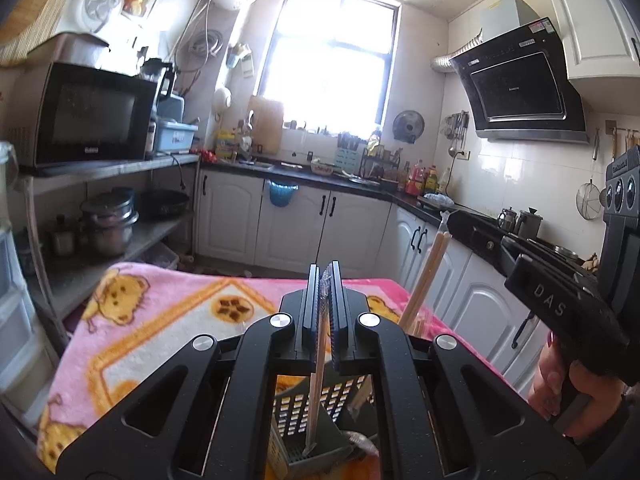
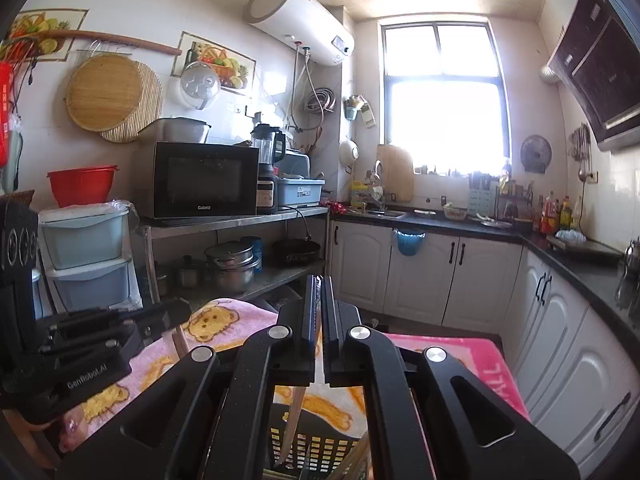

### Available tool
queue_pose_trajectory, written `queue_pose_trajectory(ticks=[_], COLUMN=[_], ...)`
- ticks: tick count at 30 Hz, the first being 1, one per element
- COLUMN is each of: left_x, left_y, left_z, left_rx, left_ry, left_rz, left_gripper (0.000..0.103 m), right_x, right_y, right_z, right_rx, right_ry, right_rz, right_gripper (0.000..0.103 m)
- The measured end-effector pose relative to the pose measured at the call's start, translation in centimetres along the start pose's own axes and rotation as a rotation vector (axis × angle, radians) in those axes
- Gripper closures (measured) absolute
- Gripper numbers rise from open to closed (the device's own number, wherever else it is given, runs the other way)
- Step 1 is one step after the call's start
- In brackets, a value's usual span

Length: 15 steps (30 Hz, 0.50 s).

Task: Organize utensils
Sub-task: 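Lower both held chopsticks into the caddy and open both tools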

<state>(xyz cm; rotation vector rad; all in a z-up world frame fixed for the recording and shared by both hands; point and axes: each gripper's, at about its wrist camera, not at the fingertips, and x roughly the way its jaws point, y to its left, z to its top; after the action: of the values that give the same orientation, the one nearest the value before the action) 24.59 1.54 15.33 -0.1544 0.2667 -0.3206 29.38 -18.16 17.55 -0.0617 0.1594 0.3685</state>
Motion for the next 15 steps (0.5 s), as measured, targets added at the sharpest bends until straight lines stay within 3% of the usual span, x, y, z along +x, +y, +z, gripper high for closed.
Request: queue_pose_trajectory(ticks=[15], left_x=[1.6], left_y=[0.3], left_z=[-3.5], left_rx=[-0.025], left_ry=[0.068], left_rz=[-0.002], left_gripper=[0.101], right_x=[2.0], right_y=[-0.7], right_z=[-3.4], right_rx=[0.064], right_ry=[0.086], right_rz=[-0.017], right_gripper=[0.1])
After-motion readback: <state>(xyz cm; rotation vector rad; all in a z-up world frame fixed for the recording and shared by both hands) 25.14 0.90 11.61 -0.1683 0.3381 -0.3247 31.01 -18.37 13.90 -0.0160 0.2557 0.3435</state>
